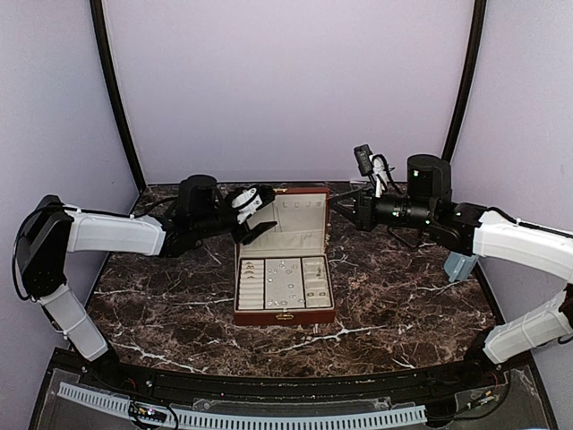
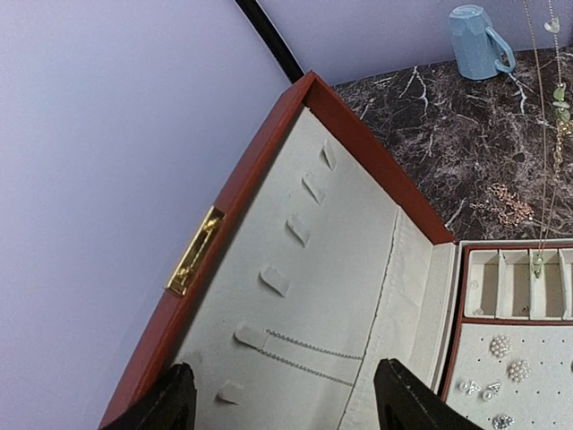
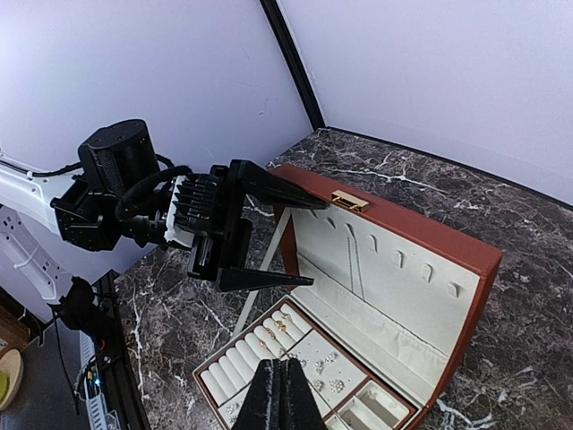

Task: Organize the mixed jewelry
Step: Adjust the compartment pouch in the jewelry box.

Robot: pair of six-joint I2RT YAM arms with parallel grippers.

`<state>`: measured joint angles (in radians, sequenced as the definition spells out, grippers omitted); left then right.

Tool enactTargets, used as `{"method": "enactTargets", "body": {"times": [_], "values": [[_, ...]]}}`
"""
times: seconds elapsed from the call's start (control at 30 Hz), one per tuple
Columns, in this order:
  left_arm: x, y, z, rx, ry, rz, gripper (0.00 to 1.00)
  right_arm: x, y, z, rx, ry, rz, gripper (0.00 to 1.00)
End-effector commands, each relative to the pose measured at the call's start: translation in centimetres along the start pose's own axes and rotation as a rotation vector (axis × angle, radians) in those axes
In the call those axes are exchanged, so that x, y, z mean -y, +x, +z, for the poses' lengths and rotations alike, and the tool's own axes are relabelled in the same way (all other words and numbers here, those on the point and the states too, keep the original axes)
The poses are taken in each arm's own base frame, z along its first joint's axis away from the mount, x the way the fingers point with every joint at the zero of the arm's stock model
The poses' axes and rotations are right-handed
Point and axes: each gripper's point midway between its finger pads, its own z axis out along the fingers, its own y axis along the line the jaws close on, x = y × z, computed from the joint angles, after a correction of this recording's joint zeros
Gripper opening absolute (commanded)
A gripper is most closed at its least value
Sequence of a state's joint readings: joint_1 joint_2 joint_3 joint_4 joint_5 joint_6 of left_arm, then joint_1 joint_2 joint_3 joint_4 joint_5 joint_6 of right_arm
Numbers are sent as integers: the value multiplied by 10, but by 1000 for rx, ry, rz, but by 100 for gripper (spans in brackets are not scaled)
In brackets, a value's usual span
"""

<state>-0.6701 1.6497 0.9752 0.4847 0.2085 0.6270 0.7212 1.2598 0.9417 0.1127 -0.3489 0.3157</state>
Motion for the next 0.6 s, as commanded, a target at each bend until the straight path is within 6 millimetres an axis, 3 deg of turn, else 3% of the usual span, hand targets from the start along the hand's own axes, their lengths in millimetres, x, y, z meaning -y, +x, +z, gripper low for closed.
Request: {"method": "enactTargets", "body": {"times": [0.0,0.23,0.57], "values": [[-12,-12,-2,31,-82,54,72,-6,-2,3,21,-35,-15,0],[-6,-10,5,10,-54,56,71,-6,3,6,8,-41,-9,0],[3,0,5,-17,-27,36,57,-5,4,5,4,-36,-4,0]]}}
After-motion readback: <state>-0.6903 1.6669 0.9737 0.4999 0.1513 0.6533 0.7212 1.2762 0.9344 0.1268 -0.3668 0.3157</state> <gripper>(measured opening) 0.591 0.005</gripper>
